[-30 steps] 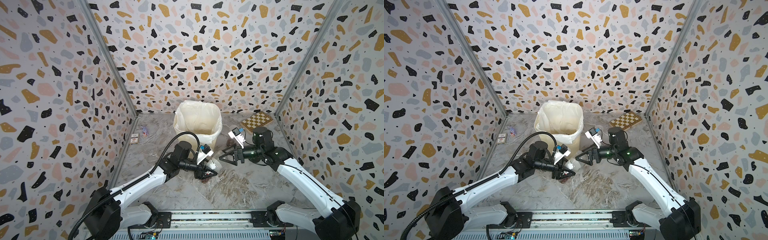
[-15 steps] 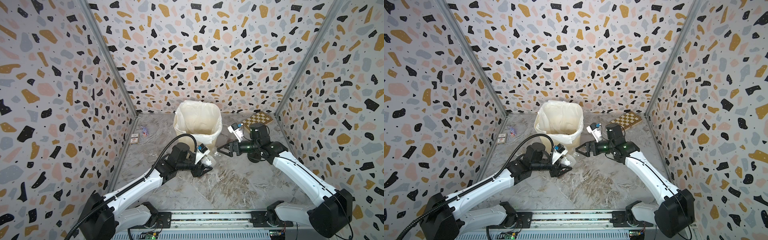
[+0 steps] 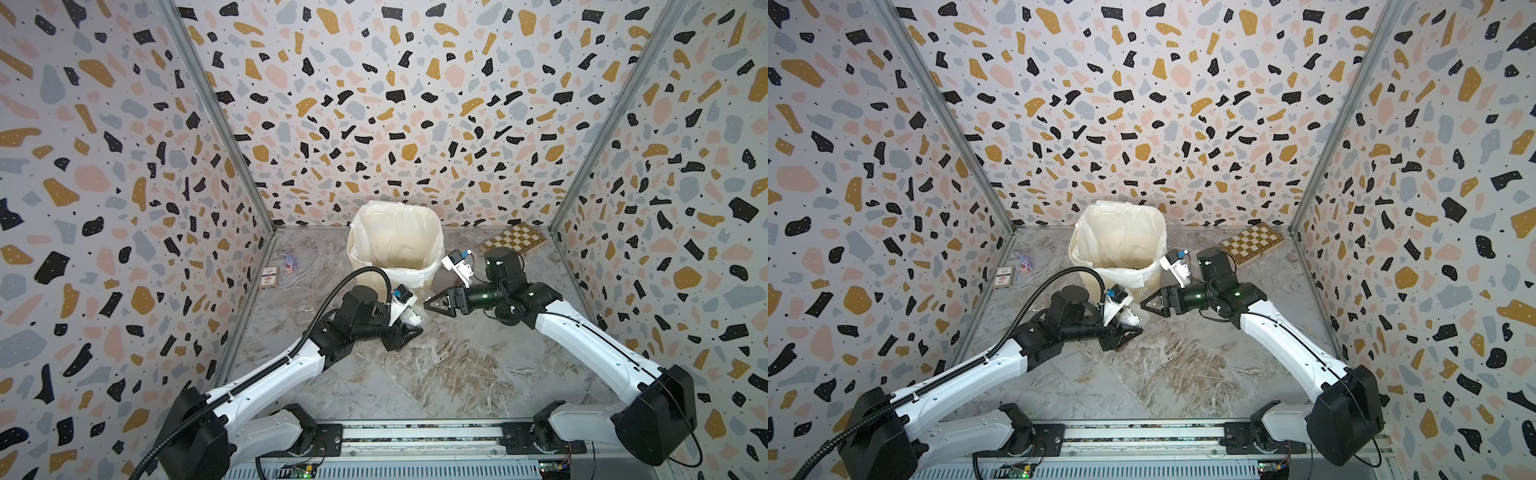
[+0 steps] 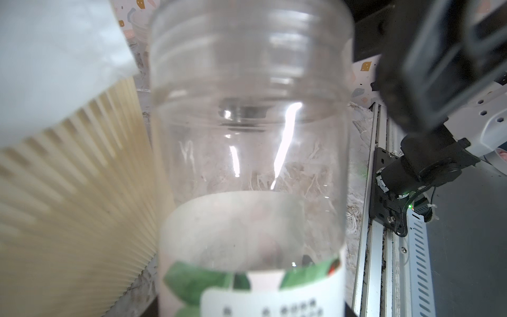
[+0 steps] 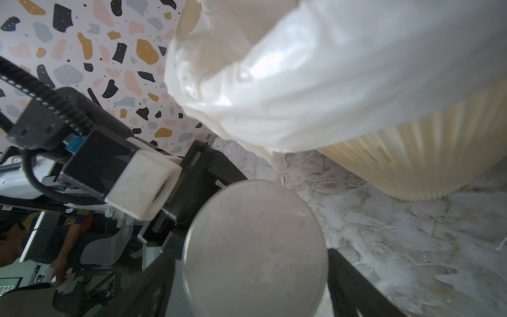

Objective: Empty the moldy dried flower tea in the jars
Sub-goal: Unscrew the lid from the jar.

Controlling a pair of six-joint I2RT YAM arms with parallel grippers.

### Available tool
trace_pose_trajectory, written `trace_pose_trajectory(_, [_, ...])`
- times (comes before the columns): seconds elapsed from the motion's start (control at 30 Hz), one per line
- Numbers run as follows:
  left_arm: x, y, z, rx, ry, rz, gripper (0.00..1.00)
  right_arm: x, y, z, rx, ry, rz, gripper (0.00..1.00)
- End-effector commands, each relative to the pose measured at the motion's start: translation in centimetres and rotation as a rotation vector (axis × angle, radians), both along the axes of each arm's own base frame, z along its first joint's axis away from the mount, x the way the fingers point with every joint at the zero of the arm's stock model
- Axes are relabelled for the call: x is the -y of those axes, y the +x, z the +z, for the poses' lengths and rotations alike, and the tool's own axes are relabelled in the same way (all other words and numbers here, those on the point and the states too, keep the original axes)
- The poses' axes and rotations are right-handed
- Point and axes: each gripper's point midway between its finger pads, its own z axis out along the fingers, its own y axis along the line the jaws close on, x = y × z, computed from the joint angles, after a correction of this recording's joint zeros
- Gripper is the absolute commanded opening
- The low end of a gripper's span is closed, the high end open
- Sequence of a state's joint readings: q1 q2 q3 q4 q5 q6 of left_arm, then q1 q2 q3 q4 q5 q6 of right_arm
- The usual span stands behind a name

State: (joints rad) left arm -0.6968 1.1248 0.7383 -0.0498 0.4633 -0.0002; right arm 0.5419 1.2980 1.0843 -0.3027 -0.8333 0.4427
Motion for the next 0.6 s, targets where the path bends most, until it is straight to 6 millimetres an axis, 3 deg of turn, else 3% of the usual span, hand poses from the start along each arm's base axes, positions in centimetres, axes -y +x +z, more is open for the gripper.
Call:
trace_pose_trajectory(0.0, [0.3,-0.5,1.5,0.053,-0.051,-0.031,0.55,-0.5,0.4,2.0,0.045,0.032,0.01,0.9])
trace_pose_trajectory(0.27, [0.1,-1.4,1.5,0.052,-0.066,-0.054,0.55,-0.7,0.5,2.5,0.049,0.041,0.021,0.84])
trace_pose_trajectory(0.57, [0.3,-2.0,2.2,0.043,-0.082,-0.093,0.56,-0.4,-0.9,2.8,0.117,0.059,0.087,0.68])
